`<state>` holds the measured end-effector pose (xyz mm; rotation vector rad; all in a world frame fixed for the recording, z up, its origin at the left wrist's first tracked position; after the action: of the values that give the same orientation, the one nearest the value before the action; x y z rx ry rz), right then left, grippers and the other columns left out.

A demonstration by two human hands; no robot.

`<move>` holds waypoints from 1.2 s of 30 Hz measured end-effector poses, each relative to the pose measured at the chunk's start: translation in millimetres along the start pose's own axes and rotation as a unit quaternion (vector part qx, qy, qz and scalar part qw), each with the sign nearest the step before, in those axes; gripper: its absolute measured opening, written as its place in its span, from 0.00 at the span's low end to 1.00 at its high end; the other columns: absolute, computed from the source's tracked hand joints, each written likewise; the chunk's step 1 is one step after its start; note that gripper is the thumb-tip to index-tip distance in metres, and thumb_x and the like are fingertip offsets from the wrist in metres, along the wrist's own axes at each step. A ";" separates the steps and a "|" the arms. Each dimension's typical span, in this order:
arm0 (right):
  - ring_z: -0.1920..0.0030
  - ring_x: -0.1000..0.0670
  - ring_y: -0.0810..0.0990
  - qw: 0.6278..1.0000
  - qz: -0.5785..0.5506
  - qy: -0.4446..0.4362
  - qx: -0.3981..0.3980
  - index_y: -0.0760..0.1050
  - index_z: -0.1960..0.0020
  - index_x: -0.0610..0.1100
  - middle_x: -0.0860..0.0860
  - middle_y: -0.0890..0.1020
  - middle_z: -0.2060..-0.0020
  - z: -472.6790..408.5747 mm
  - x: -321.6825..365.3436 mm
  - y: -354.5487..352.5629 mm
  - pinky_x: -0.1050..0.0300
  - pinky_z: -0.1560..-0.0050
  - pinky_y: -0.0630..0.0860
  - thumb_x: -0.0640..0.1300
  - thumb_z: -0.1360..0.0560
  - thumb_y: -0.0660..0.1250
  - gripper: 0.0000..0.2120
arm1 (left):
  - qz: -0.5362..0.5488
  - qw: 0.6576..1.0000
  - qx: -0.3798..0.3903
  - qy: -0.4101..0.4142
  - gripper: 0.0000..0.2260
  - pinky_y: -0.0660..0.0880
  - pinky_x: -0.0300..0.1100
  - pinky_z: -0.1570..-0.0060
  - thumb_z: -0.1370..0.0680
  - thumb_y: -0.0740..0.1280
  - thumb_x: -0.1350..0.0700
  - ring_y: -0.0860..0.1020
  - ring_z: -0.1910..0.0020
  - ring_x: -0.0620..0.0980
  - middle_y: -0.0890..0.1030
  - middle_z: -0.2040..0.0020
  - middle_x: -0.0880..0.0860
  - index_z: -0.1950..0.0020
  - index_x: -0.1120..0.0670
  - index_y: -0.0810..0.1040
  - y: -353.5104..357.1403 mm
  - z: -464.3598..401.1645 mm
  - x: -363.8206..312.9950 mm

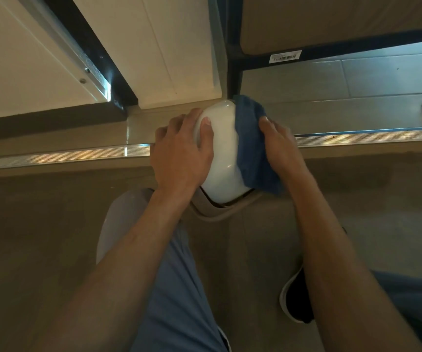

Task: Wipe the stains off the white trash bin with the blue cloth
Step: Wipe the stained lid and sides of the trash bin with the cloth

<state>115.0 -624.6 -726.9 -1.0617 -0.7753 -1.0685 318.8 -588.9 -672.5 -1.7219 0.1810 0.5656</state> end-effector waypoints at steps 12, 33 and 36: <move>0.47 0.57 0.79 1.000 0.010 -0.024 0.002 0.77 0.44 0.55 0.55 0.82 0.50 6.6 -3.2 4.5 0.57 0.46 0.74 0.58 0.15 0.51 0.17 | -0.003 1.000 0.010 0.000 0.21 0.73 0.52 0.42 0.16 0.52 0.40 0.75 0.37 0.58 0.78 0.33 0.50 0.27 0.43 0.72 -0.5 -0.6 2.0; 0.53 0.50 0.81 0.973 0.061 -0.031 -0.218 0.75 0.48 0.49 0.51 0.82 0.55 46.6 -21.8 -3.3 0.44 0.48 0.79 0.57 0.16 0.50 0.19 | 0.008 1.000 0.020 0.010 0.21 0.74 0.52 0.43 0.16 0.53 0.40 0.75 0.37 0.57 0.78 0.33 0.52 0.26 0.45 0.71 1.8 -2.3 2.9; 0.55 0.51 0.78 0.977 0.081 -0.028 -0.196 0.75 0.51 0.48 0.51 0.79 0.58 32.1 -2.0 -5.3 0.49 0.48 0.75 0.53 0.15 0.50 0.17 | 0.008 1.000 0.016 0.014 0.21 0.75 0.54 0.42 0.16 0.53 0.40 0.75 0.37 0.58 0.78 0.33 0.52 0.26 0.45 0.71 0.4 -1.9 1.1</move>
<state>109.0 -594.2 -716.8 -1.4700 -0.5197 -1.0790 320.2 -590.6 -673.1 -1.6989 0.2234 0.5468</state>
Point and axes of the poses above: each hand's wrist, its own z-axis away from the middle knuckle, its own y-axis out of the palm, x = y × z, the point moved 10 cm from there along -z, towards the middle knuckle
